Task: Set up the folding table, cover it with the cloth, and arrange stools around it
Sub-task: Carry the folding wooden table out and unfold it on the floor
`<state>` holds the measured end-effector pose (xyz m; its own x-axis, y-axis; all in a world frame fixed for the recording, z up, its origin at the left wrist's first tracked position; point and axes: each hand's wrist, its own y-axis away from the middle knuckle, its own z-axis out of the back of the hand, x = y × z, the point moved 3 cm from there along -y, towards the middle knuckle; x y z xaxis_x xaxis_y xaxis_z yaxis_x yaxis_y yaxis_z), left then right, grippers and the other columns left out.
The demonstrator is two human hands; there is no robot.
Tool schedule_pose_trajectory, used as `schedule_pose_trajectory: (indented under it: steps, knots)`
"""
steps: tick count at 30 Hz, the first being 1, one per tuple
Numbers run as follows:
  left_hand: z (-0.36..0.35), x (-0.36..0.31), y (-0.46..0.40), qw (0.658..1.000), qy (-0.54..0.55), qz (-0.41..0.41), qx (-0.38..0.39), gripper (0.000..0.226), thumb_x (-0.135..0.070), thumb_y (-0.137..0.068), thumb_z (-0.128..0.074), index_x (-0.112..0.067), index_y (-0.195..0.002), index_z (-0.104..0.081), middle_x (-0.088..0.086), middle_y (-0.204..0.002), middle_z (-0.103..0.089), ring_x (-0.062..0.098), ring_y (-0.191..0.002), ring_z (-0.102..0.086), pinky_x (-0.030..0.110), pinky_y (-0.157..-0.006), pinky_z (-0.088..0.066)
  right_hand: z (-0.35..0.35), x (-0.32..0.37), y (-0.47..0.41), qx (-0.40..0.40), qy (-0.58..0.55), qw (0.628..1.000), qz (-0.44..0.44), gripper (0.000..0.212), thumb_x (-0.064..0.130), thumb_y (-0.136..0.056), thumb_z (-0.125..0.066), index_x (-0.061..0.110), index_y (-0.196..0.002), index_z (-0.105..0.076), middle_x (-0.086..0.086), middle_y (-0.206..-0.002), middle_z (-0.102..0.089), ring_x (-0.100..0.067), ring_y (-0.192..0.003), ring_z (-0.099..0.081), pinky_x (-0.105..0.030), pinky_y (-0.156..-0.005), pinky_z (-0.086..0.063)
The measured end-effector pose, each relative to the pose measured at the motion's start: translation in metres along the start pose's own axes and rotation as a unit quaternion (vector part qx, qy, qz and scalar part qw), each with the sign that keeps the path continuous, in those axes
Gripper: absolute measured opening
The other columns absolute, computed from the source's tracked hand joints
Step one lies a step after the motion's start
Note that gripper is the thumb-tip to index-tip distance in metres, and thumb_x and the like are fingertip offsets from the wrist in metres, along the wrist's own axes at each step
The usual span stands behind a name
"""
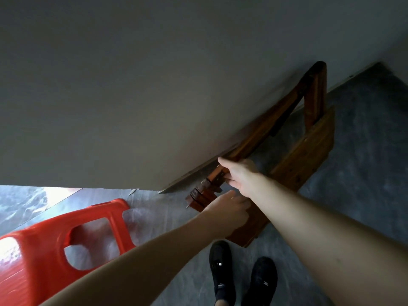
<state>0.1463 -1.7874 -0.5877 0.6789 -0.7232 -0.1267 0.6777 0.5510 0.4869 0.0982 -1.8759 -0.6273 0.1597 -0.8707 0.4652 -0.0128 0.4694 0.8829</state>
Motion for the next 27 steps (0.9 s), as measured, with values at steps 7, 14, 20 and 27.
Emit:
schedule_pose_trajectory:
  steps: [7,14,20,27]
  knots:
    - [-0.004,-0.001,0.074,0.916,0.166,0.284,-0.228,0.045,-0.021,-0.075,-0.061,-0.027,-0.116,-0.044,-0.002,-0.119,-0.044,0.022,-0.103,-0.049,0.037,-0.084,-0.047,0.024,-0.029,0.042,-0.017,0.057,0.998,-0.018,0.047,0.049,-0.078,-0.075,0.014,-0.107,-0.063,-0.004,-0.1,-0.069,-0.021,-0.085,-0.068,-0.035,-0.079,-0.059]
    - [-0.026,-0.044,0.081,0.781,0.493,0.369,-0.108,0.059,-0.04,-0.08,-0.074,-0.031,-0.129,-0.043,-0.011,-0.123,-0.054,0.01,-0.103,-0.057,0.035,-0.086,-0.055,0.046,-0.055,0.082,-0.041,0.08,0.996,-0.004,0.026,0.035,-0.084,-0.073,0.014,-0.079,-0.059,-0.005,-0.087,-0.066,-0.028,-0.094,-0.067,-0.042,-0.087,-0.057]
    - [-0.019,-0.096,0.063,0.762,0.526,0.354,-0.131,0.063,-0.027,-0.075,-0.076,-0.034,-0.133,-0.05,-0.01,-0.117,-0.06,0.01,-0.1,-0.061,0.031,-0.084,-0.056,0.075,-0.075,0.105,-0.062,0.085,0.994,-0.005,0.028,0.035,-0.079,-0.079,0.014,-0.077,-0.06,-0.008,-0.095,-0.072,-0.029,-0.089,-0.068,-0.045,-0.084,-0.058]
    - [-0.017,-0.152,0.055,0.721,0.535,0.408,-0.166,0.044,-0.043,-0.072,-0.071,-0.038,-0.113,-0.058,-0.016,-0.096,-0.065,0.008,-0.087,-0.062,0.03,-0.075,-0.054,0.108,-0.093,0.126,-0.129,0.139,0.981,0.031,0.032,0.036,-0.089,-0.068,0.016,-0.071,-0.051,-0.007,-0.096,-0.071,-0.023,-0.089,-0.065,-0.036,-0.08,-0.054]
